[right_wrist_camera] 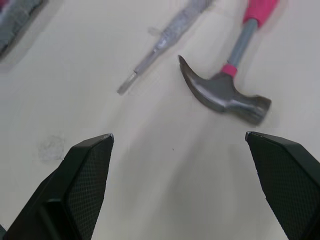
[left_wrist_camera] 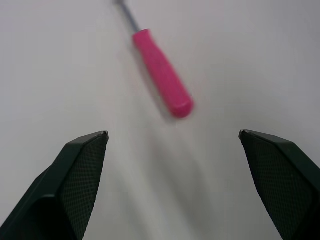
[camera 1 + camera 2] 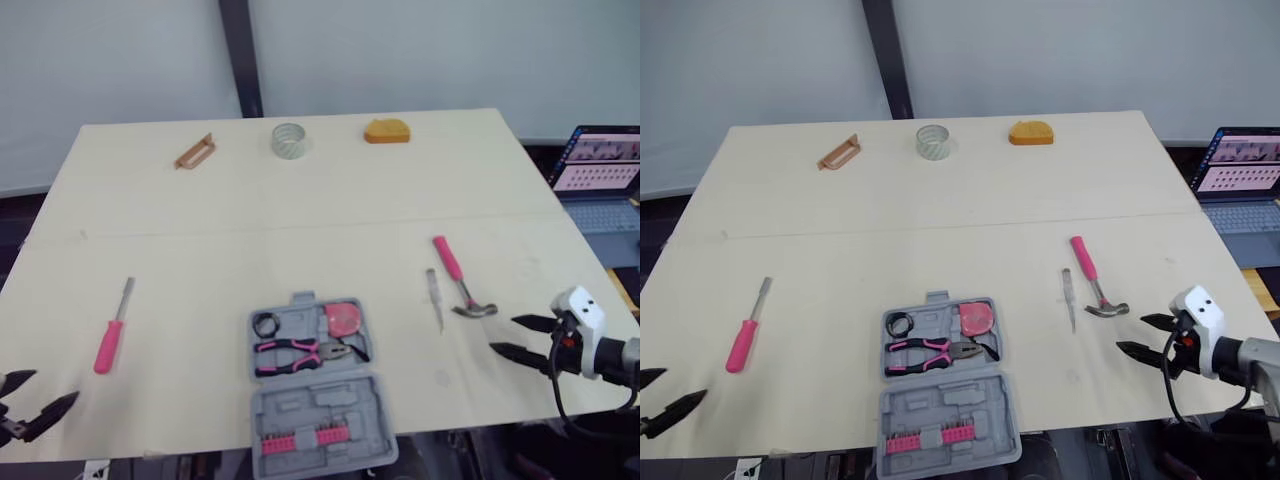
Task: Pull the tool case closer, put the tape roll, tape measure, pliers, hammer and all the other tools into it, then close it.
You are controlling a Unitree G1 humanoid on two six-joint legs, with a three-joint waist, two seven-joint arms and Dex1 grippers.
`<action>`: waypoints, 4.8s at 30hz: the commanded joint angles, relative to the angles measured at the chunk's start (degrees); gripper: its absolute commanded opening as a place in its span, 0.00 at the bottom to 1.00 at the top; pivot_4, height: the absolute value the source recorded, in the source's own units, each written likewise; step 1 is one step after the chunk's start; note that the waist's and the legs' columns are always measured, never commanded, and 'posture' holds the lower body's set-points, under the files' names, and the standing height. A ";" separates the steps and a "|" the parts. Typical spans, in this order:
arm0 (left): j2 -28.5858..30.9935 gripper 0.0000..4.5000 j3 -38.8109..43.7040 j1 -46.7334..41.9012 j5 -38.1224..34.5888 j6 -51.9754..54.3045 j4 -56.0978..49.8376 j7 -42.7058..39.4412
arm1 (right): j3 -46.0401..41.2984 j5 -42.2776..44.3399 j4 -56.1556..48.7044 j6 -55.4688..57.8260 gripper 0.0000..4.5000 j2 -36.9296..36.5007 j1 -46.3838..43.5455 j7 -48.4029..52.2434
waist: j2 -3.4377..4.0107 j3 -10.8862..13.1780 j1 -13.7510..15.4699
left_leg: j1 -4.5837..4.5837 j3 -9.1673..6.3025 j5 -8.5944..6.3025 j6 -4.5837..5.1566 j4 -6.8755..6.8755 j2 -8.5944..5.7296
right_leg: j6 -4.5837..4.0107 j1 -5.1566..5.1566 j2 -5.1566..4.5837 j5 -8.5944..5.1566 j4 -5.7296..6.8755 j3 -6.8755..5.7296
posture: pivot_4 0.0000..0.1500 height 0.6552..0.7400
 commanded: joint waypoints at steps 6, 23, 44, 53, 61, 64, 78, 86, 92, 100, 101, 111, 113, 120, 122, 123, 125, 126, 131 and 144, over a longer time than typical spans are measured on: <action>0.84 1.00 -13.89 -2.02 -0.10 7.44 -20.00 -1.26 | 10.58 2.91 -19.68 7.82 0.99 0.90 -2.91 0.43 | 0.01 0.02 -0.01 | 0.00 -0.01 0.00 -0.01 0.01 0.02 | 0.00 0.00 0.00 0.00 0.01 0.00 | 1.00 1.00; -1.62 0.01 -33.59 -9.38 5.22 11.68 -25.50 3.16 | 32.20 -9.42 -19.03 8.25 0.00 6.46 -14.74 -1.55 | 0.02 0.03 -0.04 | -0.05 -0.03 0.00 -0.02 0.06 -0.02 | 0.01 -0.02 0.01 0.01 -0.01 -0.01 | 1.00 1.00; -8.22 0.01 -44.47 -16.38 8.85 12.21 -21.74 7.92 | 34.83 -9.91 -19.90 11.20 0.00 11.15 -14.60 -3.00 | 0.01 0.03 0.28 | -0.03 -0.04 0.00 -0.02 0.11 -0.03 | 0.02 -0.01 0.00 0.01 0.04 -0.01 | 1.00 1.00; -10.27 0.01 -45.82 -20.55 9.44 13.09 -20.26 8.93 | 34.92 -9.70 -18.79 11.86 0.00 13.06 -15.53 -4.11 | 0.02 0.02 1.29 | -0.02 -0.05 0.02 -0.05 0.18 -0.03 | 0.01 -0.01 0.01 0.02 0.13 0.00 | 1.00 1.00; -10.27 0.01 -45.50 -25.33 10.36 11.67 -16.31 8.80 | 34.20 -9.71 -17.02 11.70 0.00 15.05 -16.84 -5.35 | 0.02 0.02 1.26 | 0.00 -0.06 0.04 -0.08 0.18 -0.03 | -0.01 -0.01 0.01 0.04 0.17 0.00 | 1.00 1.00; -10.14 0.01 -45.42 -27.03 10.65 10.86 -14.53 8.60 | 33.89 -9.84 -16.60 11.76 0.00 15.60 -17.31 -5.54 | 0.02 0.02 1.24 | 0.00 -0.06 0.05 -0.09 0.19 -0.03 | -0.01 -0.01 0.01 0.04 0.18 -0.01 | 1.00 1.00; -10.96 0.01 -45.85 -32.53 11.67 8.31 -9.18 8.59 | 32.36 -10.78 -12.69 10.77 0.00 17.84 -19.86 -7.63 | 0.02 0.02 1.18 | -0.01 -0.06 0.05 -0.09 0.18 -0.03 | -0.01 -0.03 0.01 0.04 0.19 -0.02 | 1.00 1.00; -12.10 0.01 -45.87 -34.24 12.56 6.90 -7.81 8.97 | 31.97 -11.25 -10.77 10.29 0.00 19.45 -21.36 -9.10 | 0.02 0.02 1.22 | -0.01 -0.06 0.06 -0.10 0.19 -0.04 | 0.00 -0.02 0.01 0.04 0.19 -0.02 | 1.00 1.00; -12.72 0.01 -45.92 -34.72 13.09 6.52 -7.41 9.09 | 31.78 -11.54 -10.47 10.12 0.00 19.91 -21.48 -9.60 | 0.02 0.02 1.20 | -0.01 -0.06 0.06 -0.10 0.18 -0.04 | 0.00 -0.02 0.01 0.04 0.19 -0.02 | 1.00 1.00; -13.06 0.01 -45.84 -35.54 13.65 5.68 -6.52 9.03 | 31.59 -11.77 -10.62 10.16 0.00 20.02 -21.31 -9.45 | 0.02 0.02 1.21 | -0.01 -0.06 0.06 -0.10 0.18 -0.04 | 0.00 -0.02 0.01 0.04 0.19 -0.02 | 1.00 1.00; -13.11 0.01 -45.84 -35.57 13.65 5.66 -6.48 9.02 | 31.57 -11.76 -10.64 10.20 0.00 20.00 -21.29 -9.39 | 0.02 0.02 1.19 | -0.01 -0.06 0.06 -0.10 0.18 -0.04 | 0.01 -0.02 0.01 0.04 0.19 -0.02 | 1.00 1.00; -14.18 0.01 -47.12 -34.66 13.88 6.22 -7.98 8.79 | 31.53 -11.35 -11.65 10.76 0.00 19.35 -20.61 -8.66 | 0.02 0.02 1.25 | -0.01 -0.06 0.06 -0.09 0.18 -0.04 | 0.01 -0.02 0.01 0.04 0.18 -0.02 | 1.00 1.00; -14.57 0.01 -47.40 -34.56 14.06 6.41 -8.32 8.99 | 31.54 -11.35 -11.70 10.79 0.00 19.30 -20.54 -8.65 | 0.02 0.02 1.29 | -0.02 -0.06 0.06 -0.09 0.18 -0.05 | 0.01 -0.02 0.01 0.05 0.18 -0.02 | 1.00 1.00; -15.11 0.01 -47.62 -34.86 14.26 6.69 -8.45 8.91 | 31.62 -11.21 -12.05 10.96 0.00 19.26 -20.23 -8.57 | 0.02 0.02 1.32 | -0.02 -0.07 0.06 -0.09 0.19 -0.06 | 0.02 -0.01 0.01 0.05 0.17 -0.02 | 1.00 1.00; -15.06 0.01 -47.62 -34.92 14.28 6.65 -8.38 8.79 | 31.63 -11.19 -12.02 11.05 0.00 19.39 -20.31 -8.62 | 0.02 0.02 1.31 | -0.02 -0.07 0.06 -0.09 0.18 -0.06 | 0.02 -0.01 0.01 0.05 0.17 -0.02 | 1.00 1.00; -15.06 0.01 -47.62 -34.93 14.28 6.67 -8.39 8.77 | 31.76 -10.93 -12.39 11.25 0.00 19.25 -20.19 -8.18 | 0.02 0.02 1.31 | -0.02 -0.07 0.06 -0.09 0.19 -0.06 | 0.02 -0.01 0.01 0.05 0.17 -0.02 | 1.00 1.00; -15.03 0.01 -47.65 -34.94 14.30 6.68 -8.38 8.70 | 31.84 -10.83 -12.70 11.42 0.00 19.27 -20.09 -8.11 | 0.02 0.02 1.31 | -0.02 -0.07 0.06 -0.09 0.19 -0.06 | 0.02 -0.01 0.00 0.05 0.17 -0.02 | 1.00 1.00; -15.00 0.01 -47.68 -34.88 14.32 6.68 -8.44 8.67 | 31.86 -10.84 -12.79 11.45 0.00 19.28 -20.05 -8.13 | 0.02 0.02 1.31 | -0.02 -0.07 0.06 -0.09 0.18 -0.06 | 0.01 -0.01 0.00 0.05 0.17 -0.02 | 1.00 1.00; -14.72 0.01 -47.76 -34.05 14.20 7.03 -9.22 8.38 | 31.97 -11.01 -12.72 11.56 0.00 19.44 -20.07 -8.21 | 0.02 0.02 1.28 | -0.02 -0.07 0.06 -0.09 0.18 -0.06 | 0.02 -0.01 0.01 0.05 0.17 -0.02 | 1.00 1.00; -13.58 0.01 -46.72 -33.77 15.07 6.64 -8.18 8.87 | 31.22 -11.49 -12.02 10.74 0.00 18.41 -19.29 -8.27 | 0.02 0.02 1.24 | -0.02 -0.07 0.05 -0.09 0.18 -0.05 | 0.02 -0.01 0.01 0.05 0.14 -0.02 | 1.00 1.00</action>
